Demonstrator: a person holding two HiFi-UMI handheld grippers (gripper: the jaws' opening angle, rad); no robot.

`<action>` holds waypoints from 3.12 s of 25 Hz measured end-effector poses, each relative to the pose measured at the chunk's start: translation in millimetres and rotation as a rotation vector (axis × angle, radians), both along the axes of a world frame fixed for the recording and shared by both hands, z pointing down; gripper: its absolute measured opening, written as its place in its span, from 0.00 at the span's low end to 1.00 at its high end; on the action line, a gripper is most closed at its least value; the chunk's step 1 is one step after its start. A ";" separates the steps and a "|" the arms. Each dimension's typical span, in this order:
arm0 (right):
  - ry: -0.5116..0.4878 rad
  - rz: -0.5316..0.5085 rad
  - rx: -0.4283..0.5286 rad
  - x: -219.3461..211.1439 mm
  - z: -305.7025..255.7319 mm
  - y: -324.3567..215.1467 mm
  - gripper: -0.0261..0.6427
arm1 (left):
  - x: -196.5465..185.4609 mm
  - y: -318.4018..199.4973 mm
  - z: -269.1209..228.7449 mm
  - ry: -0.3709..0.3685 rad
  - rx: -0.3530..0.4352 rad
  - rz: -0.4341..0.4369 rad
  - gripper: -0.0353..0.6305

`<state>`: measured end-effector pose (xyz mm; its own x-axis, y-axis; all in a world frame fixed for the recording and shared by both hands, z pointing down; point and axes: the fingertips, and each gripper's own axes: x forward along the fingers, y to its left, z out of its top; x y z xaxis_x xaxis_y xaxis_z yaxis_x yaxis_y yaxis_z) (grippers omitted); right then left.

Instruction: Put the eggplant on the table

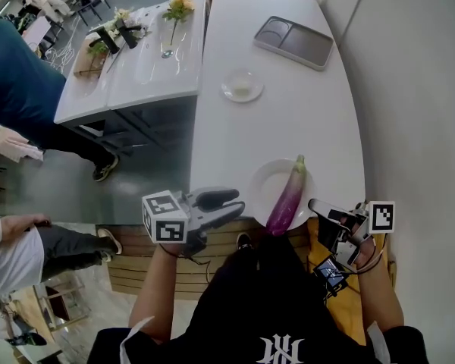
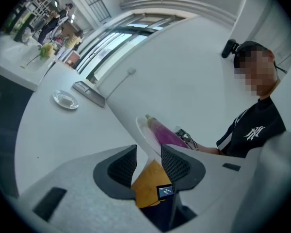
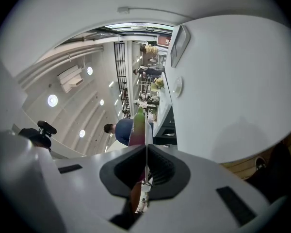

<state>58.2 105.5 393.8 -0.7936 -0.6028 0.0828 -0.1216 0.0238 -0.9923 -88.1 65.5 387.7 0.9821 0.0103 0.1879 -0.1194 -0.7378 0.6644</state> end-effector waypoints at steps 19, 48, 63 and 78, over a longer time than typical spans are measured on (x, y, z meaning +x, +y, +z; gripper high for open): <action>-0.038 -0.127 -0.028 56.7 20.2 -72.7 0.06 | 75.8 -68.6 26.3 -0.019 -0.219 -0.103 0.24; -0.007 -0.237 -0.095 66.4 78.0 -149.5 0.06 | 93.4 -123.8 87.6 -0.065 -0.334 -0.193 0.17; 0.031 -0.268 -0.133 30.5 127.0 -196.9 0.06 | 55.1 -160.0 127.7 -0.128 -0.352 -0.217 0.17; 0.107 -0.269 -0.179 28.7 166.6 -211.4 0.06 | 52.8 -170.5 154.8 -0.187 -0.351 -0.214 0.17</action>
<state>86.9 -105.9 560.4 -0.9031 -0.3417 0.2600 -0.2386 -0.1038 -0.9655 -35.3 -105.0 542.6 0.9187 -0.0941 0.3836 -0.3863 -0.4171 0.8227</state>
